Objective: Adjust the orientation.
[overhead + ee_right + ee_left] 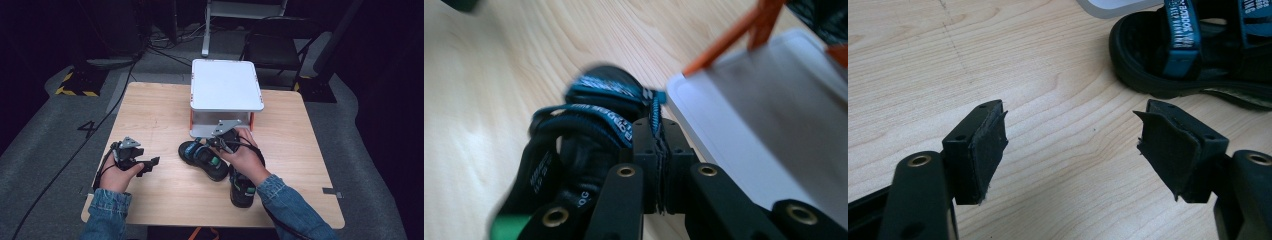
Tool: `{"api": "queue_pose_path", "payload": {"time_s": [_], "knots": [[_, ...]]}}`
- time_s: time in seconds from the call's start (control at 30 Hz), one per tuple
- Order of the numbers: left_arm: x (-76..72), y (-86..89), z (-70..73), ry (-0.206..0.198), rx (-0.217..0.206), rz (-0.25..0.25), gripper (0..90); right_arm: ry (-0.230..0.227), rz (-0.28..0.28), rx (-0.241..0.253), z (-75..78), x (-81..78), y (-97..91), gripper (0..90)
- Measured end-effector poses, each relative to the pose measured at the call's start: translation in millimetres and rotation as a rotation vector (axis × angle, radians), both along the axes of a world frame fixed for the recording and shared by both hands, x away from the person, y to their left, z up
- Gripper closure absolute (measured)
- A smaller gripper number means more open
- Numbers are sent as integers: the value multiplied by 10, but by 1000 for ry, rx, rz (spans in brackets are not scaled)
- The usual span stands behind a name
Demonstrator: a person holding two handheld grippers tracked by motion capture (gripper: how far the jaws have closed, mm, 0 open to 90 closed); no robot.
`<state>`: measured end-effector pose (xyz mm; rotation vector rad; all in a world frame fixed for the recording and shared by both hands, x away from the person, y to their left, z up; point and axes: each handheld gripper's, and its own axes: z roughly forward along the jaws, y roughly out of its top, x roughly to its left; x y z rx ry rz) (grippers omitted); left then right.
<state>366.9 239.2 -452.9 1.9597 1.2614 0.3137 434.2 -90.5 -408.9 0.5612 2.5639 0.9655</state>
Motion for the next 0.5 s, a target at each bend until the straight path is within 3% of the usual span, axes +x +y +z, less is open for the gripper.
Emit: {"api": "queue_pose_path", "payload": {"time_s": [0.23, 0.3, 0.43, 0.47, 0.5], "knots": [[7, -13, -10, 2, 6, -1, 268, -9, -9, -5, -64, 7, -52, 848], [8, -10, -7, 0, 10, -4, 268, -39, -5, -24, -58, -3, -46, 726], [9, -5, -10, 0, 11, -1, 268, -72, 15, -16, -28, -61, -53, 517], [12, -5, -13, -1, 13, -3, 268, -73, 33, -12, -24, -77, -45, 479], [12, -9, -16, 1, 12, -2, 268, -86, 91, -63, -36, -105, 7, 442]]}}
